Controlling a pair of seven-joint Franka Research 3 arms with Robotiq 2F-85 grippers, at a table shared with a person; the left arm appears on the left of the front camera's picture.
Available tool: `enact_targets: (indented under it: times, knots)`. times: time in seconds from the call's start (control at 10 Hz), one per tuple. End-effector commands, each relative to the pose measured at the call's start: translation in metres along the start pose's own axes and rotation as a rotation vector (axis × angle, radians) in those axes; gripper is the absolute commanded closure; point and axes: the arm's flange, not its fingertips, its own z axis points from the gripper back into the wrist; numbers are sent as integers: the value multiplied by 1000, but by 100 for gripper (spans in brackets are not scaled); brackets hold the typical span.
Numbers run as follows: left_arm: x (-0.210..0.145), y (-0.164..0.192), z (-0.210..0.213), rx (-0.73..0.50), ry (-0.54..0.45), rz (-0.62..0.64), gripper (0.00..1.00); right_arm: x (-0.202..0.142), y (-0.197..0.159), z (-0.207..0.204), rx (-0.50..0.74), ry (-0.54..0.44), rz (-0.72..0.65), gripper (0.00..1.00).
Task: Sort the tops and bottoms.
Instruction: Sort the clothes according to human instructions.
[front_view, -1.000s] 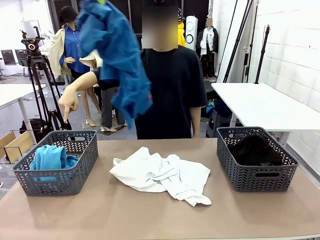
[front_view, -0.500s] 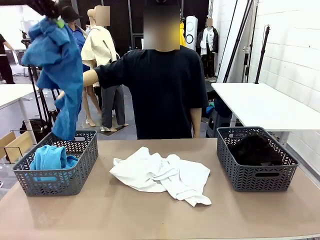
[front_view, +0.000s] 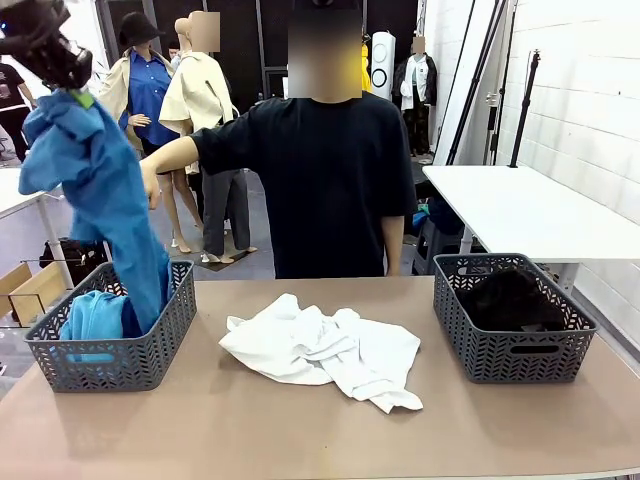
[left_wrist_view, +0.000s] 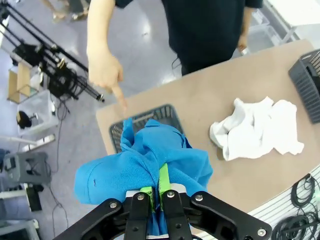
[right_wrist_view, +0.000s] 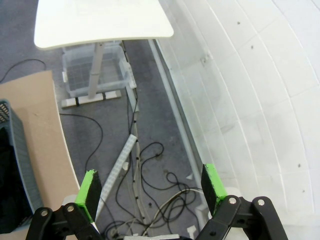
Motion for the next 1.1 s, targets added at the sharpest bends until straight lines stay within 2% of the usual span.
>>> enact_targets:
  times: [0.0,0.2,0.4,0.5,0.7,0.9,1.0]
  knots:
    - [-30,-1,-10,46,47,20,100,-2,2,-1,-2,4,14,0]
    - [-51,-25,-33,-36,44,-19,100,-2,2,-1,-2,4,14,0]
    - [-78,-39,-70,-58,57,-86,100,-2,2,-1,-2,4,14,0]
    - [-91,-39,-90,-31,93,-68,100,-2,2,-1,-2,4,14,0]
    - [-109,-38,-119,2,82,-85,100,-2,2,-1,-2,4,14,0]
    - [-121,-16,-149,105,79,-16,100,-2,2,-1,-2,4,14,0]
    - [-133,-11,-162,114,88,1,100,-2,2,-1,-2,4,14,0]
